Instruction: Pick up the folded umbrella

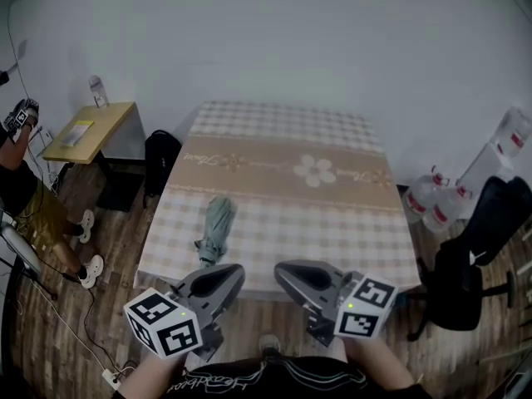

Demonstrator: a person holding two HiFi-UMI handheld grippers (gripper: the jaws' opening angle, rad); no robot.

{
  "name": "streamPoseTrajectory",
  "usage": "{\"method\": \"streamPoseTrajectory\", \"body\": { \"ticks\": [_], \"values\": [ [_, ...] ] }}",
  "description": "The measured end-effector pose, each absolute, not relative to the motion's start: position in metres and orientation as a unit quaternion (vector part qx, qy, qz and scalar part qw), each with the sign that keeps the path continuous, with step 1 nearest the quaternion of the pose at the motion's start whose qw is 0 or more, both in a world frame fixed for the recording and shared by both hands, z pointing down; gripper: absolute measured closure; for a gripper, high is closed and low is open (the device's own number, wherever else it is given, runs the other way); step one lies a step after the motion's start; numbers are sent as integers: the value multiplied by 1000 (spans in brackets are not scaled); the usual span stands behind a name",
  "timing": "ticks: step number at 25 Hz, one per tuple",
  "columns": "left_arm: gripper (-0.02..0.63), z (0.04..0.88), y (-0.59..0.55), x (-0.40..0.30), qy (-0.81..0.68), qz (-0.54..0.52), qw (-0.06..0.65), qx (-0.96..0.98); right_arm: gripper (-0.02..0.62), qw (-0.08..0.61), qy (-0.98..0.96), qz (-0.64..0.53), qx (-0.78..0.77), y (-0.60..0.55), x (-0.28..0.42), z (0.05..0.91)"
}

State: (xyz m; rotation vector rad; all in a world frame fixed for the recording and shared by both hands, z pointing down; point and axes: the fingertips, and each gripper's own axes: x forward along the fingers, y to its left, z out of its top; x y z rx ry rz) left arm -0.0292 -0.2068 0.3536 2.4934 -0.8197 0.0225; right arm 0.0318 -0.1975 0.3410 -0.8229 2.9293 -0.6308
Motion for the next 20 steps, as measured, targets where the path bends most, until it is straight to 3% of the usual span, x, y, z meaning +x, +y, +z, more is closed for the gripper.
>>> {"method": "streamPoseTrajectory", "body": {
  "ticks": [14,20],
  "values": [
    [606,398,-289,-19,-389,47,252,885,586,10,947,-226,-229,-278,64,371],
    [501,424,-308,-38,-421,70,261,866,586,5,943,-240,-229,-289,62,387]
  ]
}}
